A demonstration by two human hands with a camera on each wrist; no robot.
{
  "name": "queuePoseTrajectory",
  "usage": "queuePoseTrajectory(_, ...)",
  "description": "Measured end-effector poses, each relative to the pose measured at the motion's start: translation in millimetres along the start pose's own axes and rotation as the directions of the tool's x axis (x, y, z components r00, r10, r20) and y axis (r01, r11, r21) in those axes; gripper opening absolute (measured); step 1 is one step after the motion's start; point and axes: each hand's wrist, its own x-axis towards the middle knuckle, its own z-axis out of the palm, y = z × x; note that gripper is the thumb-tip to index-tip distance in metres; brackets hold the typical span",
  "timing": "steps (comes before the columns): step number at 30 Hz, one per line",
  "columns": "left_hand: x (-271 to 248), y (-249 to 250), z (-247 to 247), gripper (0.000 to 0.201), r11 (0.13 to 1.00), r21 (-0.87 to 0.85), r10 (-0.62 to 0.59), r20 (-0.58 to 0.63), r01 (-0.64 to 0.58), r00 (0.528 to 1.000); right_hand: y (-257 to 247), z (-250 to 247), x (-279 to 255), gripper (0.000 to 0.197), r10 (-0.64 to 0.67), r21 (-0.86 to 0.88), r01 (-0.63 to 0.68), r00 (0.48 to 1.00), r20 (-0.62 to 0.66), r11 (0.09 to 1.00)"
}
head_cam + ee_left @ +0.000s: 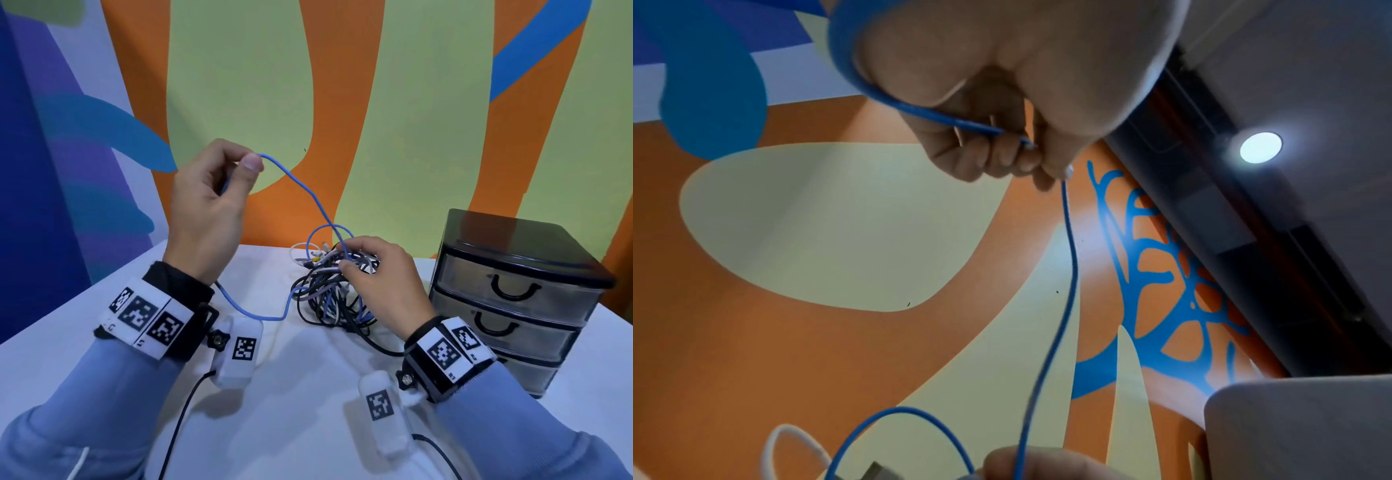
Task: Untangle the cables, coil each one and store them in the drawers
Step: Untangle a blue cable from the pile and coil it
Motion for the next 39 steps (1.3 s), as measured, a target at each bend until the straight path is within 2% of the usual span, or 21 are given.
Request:
queuePoseTrajectory(2,1.2,-1.5,-1.2,0.018,0.999,-0.027,-0.030,-0.053,0.028,0.998,-0.4,0.2,-0.5,0.030,0.008,-0.011,-0.008,1.000,0.000,1.000)
queuePoseTrajectory(5,5.4,-2.4,-5.9,0.019,0.990,-0.113,-0.099,-0.187,0.079,0.977,0.5,-0.8,-0.5,0.029,0.028,-0.016,-0.028,1.000,0.012,0.999)
queuePoseTrajectory(10,12.2,-8.2,-18.9,0.020,0.977,-0.178,-0.181,-0.371,0.122,0.911,5.4,-0.9,1.7,0.029,0.044,-0.090,-0.040,0.998,0.042,0.995)
queuePoseTrajectory(13,12.7,-8.8,-21.7,0.018,0.959,-0.236,-0.255,-0.483,0.156,0.838,9.0,-1.4,3.2,0.032,0.052,-0.101,-0.046,0.997,0.055,0.994)
queuePoseTrajectory(15,14.5,-8.3,-25.0,0.017,0.950,-0.273,-0.281,-0.527,0.153,0.802,10.6,-2.7,3.7,0.033,0.061,-0.114,-0.053,0.996,0.065,0.992)
queuePoseTrajectory(16,15.5,-10.1,-26.5,0.017,0.947,-0.278,-0.290,-0.528,0.161,0.798,11.0,-3.5,3.5,0.032,0.061,-0.119,-0.053,0.996,0.069,0.991)
queuePoseTrajectory(18,16.7,-14.4,-26.8,0.019,0.952,-0.238,-0.287,-0.483,0.192,0.827,10.6,-3.7,2.8,0.028,0.058,-0.116,-0.051,0.996,0.065,0.992)
queuePoseTrajectory(20,15.9,-17.3,-24.7,0.020,0.969,-0.119,-0.246,-0.448,0.216,0.859,7.2,-3.7,1.2,0.020,0.073,-0.138,-0.065,0.996,0.054,0.988)
queuePoseTrajectory(23,14.5,-20.1,-23.1,0.023,0.955,0.073,-0.229,-0.427,0.286,0.875,2.0,-4.5,-3.0,0.031,0.097,-0.217,-0.083,0.994,0.054,0.973)
queuePoseTrajectory(27,11.5,-17.7,-25.3,0.025,0.874,0.297,-0.255,-0.395,0.385,0.883,-1.6,-4.9,-5.4,0.035,0.045,-0.280,-0.037,0.999,0.024,0.959)
queuePoseTrajectory(29,9.8,-18.9,-27.0,0.025,0.797,0.457,-0.277,-0.304,0.395,0.912,-2.5,-4.4,-5.4,0.029,0.020,-0.298,-0.017,1.000,0.008,0.954)
queuePoseTrajectory(31,7.1,-24.1,-26.2,0.033,0.719,0.589,-0.347,-0.153,0.368,0.925,-3.5,-4.6,-5.6,0.024,-0.003,-0.303,0.005,1.000,0.007,0.953)
queuePoseTrajectory(34,-1.9,-25.3,-14.8,0.058,0.610,0.753,-0.429,0.051,0.248,0.902,-4.6,-4.0,-5.8,0.025,-0.052,-0.273,0.052,0.999,0.007,0.961)
queuePoseTrajectory(37,-9.6,-16.4,0.8,0.055,0.620,0.782,-0.375,0.220,0.067,0.901,-6.1,-2.9,-6.1,0.028,-0.107,-0.224,0.106,0.994,0.010,0.969)
queuePoseTrajectory(38,-12.0,-16.0,4.0,0.049,0.638,0.770,-0.370,0.298,0.007,0.880,-6.5,-2.7,-6.5,0.029,-0.115,-0.214,0.117,0.993,0.018,0.970)
queuePoseTrajectory(39,-14.3,-15.2,6.0,0.043,0.665,0.746,-0.385,0.383,-0.035,0.840,-6.9,-2.2,-6.5,0.028,-0.120,-0.212,0.123,0.992,0.026,0.969)
